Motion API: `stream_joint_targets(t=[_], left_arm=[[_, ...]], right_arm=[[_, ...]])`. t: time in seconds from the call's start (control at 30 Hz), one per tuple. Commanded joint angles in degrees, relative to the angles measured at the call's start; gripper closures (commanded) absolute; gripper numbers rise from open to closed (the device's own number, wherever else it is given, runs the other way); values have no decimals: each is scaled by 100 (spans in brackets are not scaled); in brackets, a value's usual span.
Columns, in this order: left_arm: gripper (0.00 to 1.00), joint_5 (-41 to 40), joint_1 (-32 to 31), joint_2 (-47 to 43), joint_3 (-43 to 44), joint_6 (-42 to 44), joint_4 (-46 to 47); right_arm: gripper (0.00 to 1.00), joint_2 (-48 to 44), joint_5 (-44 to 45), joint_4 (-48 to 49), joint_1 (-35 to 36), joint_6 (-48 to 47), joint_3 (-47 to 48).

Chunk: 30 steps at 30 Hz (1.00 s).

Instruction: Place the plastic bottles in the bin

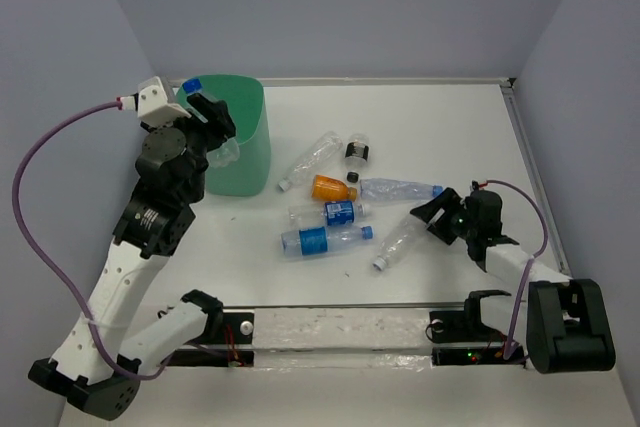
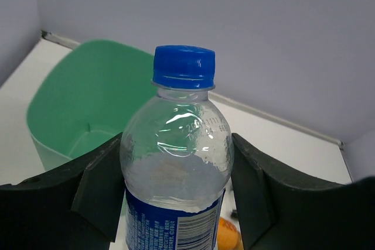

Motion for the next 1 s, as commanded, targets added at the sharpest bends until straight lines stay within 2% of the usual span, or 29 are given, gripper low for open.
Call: stream_joint_targets(t=[0.0, 0.07, 0.1, 0.17, 0.3, 0.43, 0.6, 0.63, 0.67, 0.77, 0.8, 0.93, 0.97], left_arm=[[36, -1009, -26, 535, 741, 484, 696], [36, -1264, -17, 818, 919, 589, 783], [36, -1431, 0, 1061, 945, 781, 1019], [36, -1844, 175, 1423, 972, 1001, 1448], [36, -1705, 772, 2019, 1103, 898, 1785], [36, -1713, 1151, 2540, 1157, 906, 2066], [35, -1810, 1240, 2865, 920, 1108, 2489], [33, -1793, 1240, 2874, 876, 1091, 2489], [23, -1688, 1257, 2883, 849, 1038, 2480], [4, -1364, 1249, 2901, 893, 915, 2340], [1, -1266, 1249, 2901, 1032, 767, 2131], [1, -521, 1249, 2778, 1358, 424, 1550], [1, -362, 1249, 2604, 1367, 362, 1470]], right_arm=[[34, -7, 104, 486, 44, 75, -171], [37, -42, 104, 495, 44, 85, -197], [45, -112, 104, 486, 44, 93, -215], [49, -226, 25, 486, 44, 102, -285], [50, -463, -177, 354, 44, 137, -417], [51, -1366, -247, -180, 44, 120, -479], [50, -2282, -563, -1016, 44, -90, -146], [50, -2432, -607, -1330, 44, -117, -75], [51, -2729, -660, -1447, 44, -178, 91], [51, -3056, -739, -1738, 44, -214, 460], [51, -3109, -766, -1686, 105, -171, 723], [51, -2742, -819, -1204, 429, -74, 1391], [51, -2628, -688, -1106, 726, -56, 1524]])
